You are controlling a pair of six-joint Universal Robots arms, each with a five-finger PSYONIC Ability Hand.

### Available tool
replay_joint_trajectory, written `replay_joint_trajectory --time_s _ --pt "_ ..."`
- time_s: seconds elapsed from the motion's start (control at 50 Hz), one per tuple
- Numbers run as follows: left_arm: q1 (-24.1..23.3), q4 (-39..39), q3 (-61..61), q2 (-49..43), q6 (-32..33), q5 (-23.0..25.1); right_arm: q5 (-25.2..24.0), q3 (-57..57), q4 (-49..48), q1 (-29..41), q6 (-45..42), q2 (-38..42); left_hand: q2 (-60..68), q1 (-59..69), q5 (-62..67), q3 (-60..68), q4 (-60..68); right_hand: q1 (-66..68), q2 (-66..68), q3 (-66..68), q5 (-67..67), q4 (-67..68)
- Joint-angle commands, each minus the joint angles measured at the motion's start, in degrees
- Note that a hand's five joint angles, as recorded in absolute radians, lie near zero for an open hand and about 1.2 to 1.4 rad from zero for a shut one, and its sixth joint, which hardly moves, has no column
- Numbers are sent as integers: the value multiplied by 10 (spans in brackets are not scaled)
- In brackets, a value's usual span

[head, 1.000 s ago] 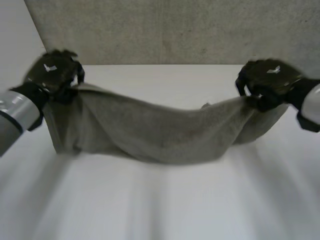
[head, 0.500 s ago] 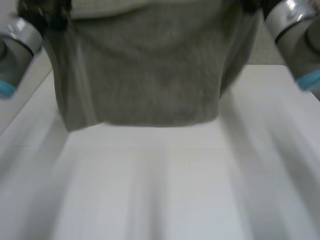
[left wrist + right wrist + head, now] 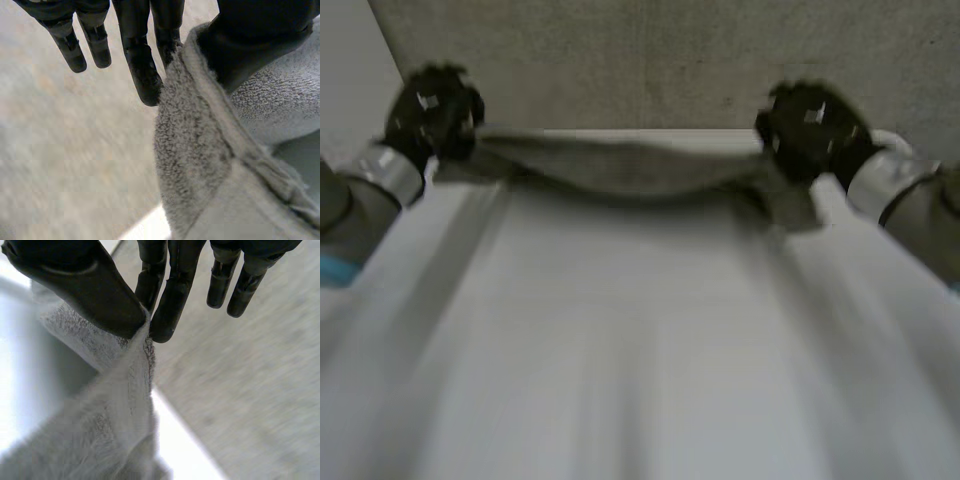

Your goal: Fold the towel.

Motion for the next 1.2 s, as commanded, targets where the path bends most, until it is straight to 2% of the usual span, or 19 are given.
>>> replay_joint_trajectory --time_s 0.02,0.06,0.08,0.12,0.18,0.22,0.24,0.28,0.3,0.34,0.4,0.46,0.5,0.56,0.66,0.74,0.82,0.94,1.2 --pt "32 15 -122 14 83 34 -21 120 -6 -10 -55 -12 30 59 32 -33 -38 49 43 -30 31 -44" --pt "43 13 -167 57 97 51 -18 157 0 -23 -58 -76 30 59 32 -33 -38 49 43 -30 31 -44" --pt "43 13 -167 58 97 51 -18 158 0 -23 -57 -77 30 59 32 -33 -38 49 43 -30 31 -44" --pt "57 0 -208 124 94 70 -23 189 19 -50 -44 -183 30 59 32 -33 -38 49 43 -30 31 -44" --pt "71 -10 -229 160 91 83 -32 197 30 -70 -29 -229 30 59 32 -33 -38 49 43 -30 31 -44" --pt "105 -27 -262 229 81 117 -74 198 45 -118 14 -301 30 59 32 -33 -38 49 43 -30 31 -44" --pt "105 -27 -262 229 81 117 -74 198 45 -118 15 -302 30 59 32 -33 -38 49 43 -30 31 -44" --pt "123 -41 -271 269 65 144 -131 191 52 -155 45 -319 30 59 32 -33 -38 49 43 -30 31 -44" --pt "123 -41 -271 269 65 144 -131 191 52 -155 45 -319 30 59 32 -33 -38 49 43 -30 31 -44" --pt "129 -43 -266 272 52 149 -172 188 61 -176 56 -298 30 59 32 -33 -38 49 43 -30 31 -44" --pt "129 -44 -263 269 47 149 -176 186 64 -176 52 -265 30 59 32 -33 -38 49 43 -30 31 -44" --pt "123 -43 -260 240 49 146 -162 173 77 -155 36 -188 30 59 32 -33 -38 49 43 -30 31 -44" --pt "111 -44 -252 203 52 144 -131 153 98 -130 -10 -126 30 59 32 -33 -38 49 43 -30 31 -44" --pt "101 -44 -239 169 52 144 -98 134 113 -115 -61 -76 30 59 32 -33 -38 49 43 -30 31 -44" --pt "94 -45 -206 121 53 143 -59 83 123 -88 -83 -24 30 59 32 -33 -38 49 43 -30 31 -44" --pt "93 -45 -177 92 52 138 -52 50 119 -80 -75 2 30 59 32 -33 -38 49 43 -30 31 -44" --pt "83 -46 -121 45 52 92 -43 -14 117 -67 -74 56 30 59 32 -33 -38 49 43 -30 31 -44" --pt "62 -57 -36 -25 53 60 -45 -99 110 -49 -83 136 30 59 32 -33 -38 49 43 -30 31 -44" --pt "54 -83 86 -133 55 49 -41 -228 68 -22 -94 255 30 59 32 -33 -38 49 43 -30 31 -44"
